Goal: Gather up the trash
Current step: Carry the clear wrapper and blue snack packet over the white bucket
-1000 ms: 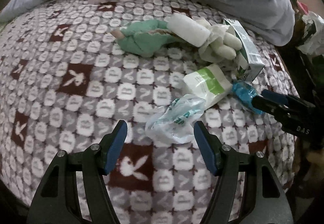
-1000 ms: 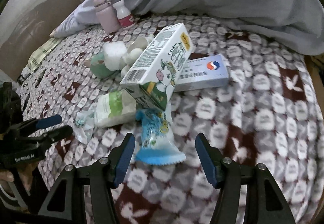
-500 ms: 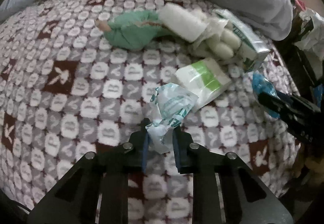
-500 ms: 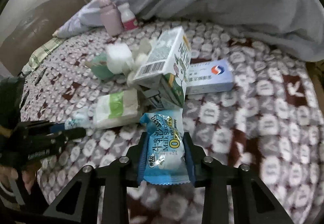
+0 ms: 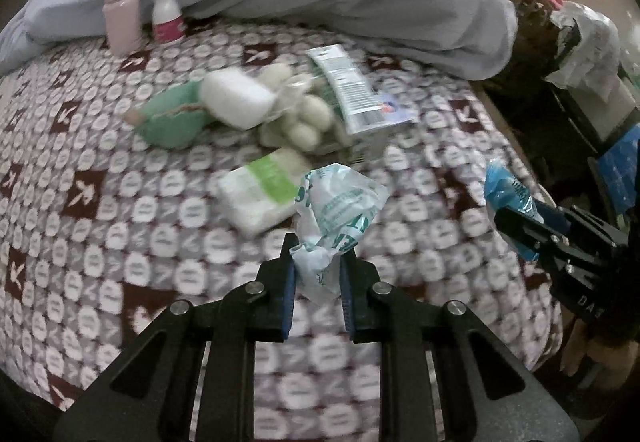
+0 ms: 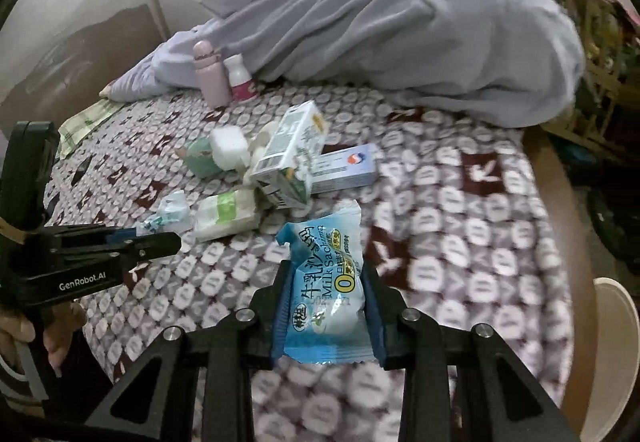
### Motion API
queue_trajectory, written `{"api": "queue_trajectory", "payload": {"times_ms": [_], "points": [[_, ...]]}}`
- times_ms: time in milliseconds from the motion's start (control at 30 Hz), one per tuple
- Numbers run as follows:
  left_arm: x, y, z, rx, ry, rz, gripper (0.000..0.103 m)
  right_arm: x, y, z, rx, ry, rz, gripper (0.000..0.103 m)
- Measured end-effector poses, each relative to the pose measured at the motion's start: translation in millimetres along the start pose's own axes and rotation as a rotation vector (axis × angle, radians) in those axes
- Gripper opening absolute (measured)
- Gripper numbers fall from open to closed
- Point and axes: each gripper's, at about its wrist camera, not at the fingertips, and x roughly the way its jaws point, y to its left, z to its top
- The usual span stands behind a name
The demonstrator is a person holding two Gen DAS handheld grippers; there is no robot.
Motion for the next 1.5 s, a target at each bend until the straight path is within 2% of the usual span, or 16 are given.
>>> {"api": "queue_trajectory", "payload": {"times_ms": [200,667,1500], "points": [[-2,-39,4,0.048,-0.017,-0.007,0.016,-23,-22,-7,0.031,-0.023,-0.042,0.032],[0,-122,12,0.167,-0.033,-0.078,0.016,-72,-80,-27,0.113,-0.065,-0.151,0.032],[26,-248,21,0.323,0.012,-0.214,0.016,-131,-183,-73,0.280,-0.094,-0.325,0.032]]}}
